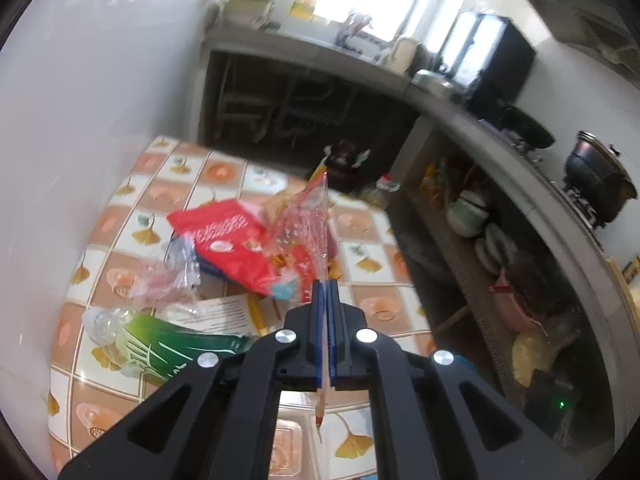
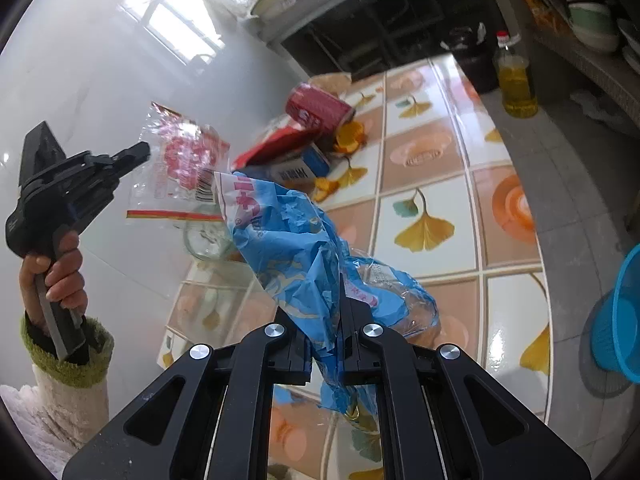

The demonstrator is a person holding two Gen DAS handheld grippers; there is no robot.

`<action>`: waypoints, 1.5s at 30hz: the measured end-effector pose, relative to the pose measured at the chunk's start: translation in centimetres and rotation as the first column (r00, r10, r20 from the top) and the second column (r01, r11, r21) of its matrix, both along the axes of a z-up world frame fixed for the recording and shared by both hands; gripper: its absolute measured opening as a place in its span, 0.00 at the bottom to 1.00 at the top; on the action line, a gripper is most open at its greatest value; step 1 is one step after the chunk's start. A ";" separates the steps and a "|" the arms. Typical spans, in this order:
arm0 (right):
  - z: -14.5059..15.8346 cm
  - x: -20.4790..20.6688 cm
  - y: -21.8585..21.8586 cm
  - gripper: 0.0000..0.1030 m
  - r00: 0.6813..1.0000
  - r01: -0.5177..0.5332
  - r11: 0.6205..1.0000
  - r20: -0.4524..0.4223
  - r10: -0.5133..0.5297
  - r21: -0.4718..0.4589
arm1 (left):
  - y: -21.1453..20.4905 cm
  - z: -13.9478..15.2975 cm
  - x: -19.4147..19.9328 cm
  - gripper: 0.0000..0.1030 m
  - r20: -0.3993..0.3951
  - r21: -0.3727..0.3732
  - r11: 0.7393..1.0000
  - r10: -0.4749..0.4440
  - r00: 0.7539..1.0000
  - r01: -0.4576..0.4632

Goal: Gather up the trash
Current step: 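Lift the blue wrapper with the right gripper while the left gripper grasps a clear wrapper, then carry both wrappers to the blue wastebasket and open both grippers over it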

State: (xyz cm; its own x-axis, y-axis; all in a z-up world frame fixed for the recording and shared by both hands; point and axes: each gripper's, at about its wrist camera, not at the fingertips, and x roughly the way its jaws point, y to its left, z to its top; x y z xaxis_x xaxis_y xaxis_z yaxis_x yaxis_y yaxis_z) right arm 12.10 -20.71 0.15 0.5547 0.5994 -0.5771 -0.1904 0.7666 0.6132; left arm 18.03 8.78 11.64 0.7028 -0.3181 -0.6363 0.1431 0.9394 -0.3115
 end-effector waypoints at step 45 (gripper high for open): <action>-18.4 -7.3 -32.8 0.06 0.636 0.730 0.682 -0.314 -0.705 -0.051 | -56.6 -27.7 6.7 0.02 -0.517 0.025 0.663 -0.632 0.577 0.748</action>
State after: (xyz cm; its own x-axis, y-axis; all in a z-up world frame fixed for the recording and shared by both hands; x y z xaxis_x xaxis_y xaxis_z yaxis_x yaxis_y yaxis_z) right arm 4.80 -53.50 -18.21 0.6463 0.1310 -0.7518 0.5915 0.5365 0.6020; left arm 24.71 -47.82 -16.03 -0.0406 -0.3998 -0.9157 0.6834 0.6575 -0.3174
